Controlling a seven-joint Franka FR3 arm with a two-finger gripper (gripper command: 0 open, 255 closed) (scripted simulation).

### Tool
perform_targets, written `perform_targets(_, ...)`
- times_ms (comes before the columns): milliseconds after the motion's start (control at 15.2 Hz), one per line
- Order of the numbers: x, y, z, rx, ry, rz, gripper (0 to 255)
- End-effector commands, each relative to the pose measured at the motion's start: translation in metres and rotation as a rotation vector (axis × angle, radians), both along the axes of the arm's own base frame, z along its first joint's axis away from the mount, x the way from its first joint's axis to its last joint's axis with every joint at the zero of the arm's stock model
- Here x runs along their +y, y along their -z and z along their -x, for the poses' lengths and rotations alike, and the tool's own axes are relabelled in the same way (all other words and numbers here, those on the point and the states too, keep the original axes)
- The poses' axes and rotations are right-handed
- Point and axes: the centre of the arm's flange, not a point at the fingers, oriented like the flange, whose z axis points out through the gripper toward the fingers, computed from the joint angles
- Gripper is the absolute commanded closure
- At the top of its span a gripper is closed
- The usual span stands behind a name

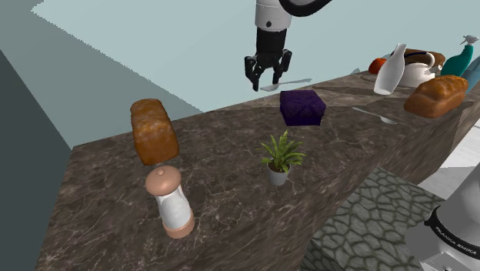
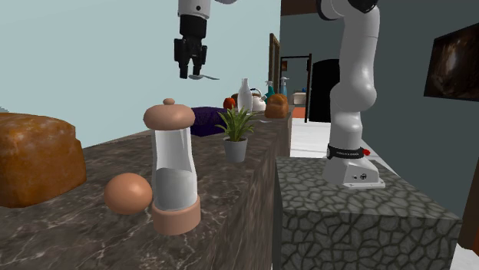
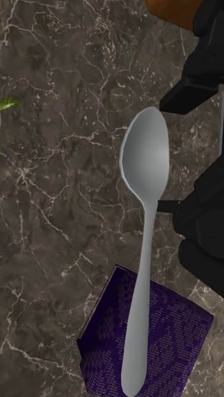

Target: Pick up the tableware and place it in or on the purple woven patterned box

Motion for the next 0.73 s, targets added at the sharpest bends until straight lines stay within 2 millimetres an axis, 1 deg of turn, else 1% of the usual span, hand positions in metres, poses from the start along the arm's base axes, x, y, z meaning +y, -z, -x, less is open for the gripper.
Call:
perform_targets(0,-0.025,-0.001,-0.013,0.0,-0.001,0.001,255)
perform_targets(660,-0.146,-0.004,-0.067,0.0,-0.001,0.001,255)
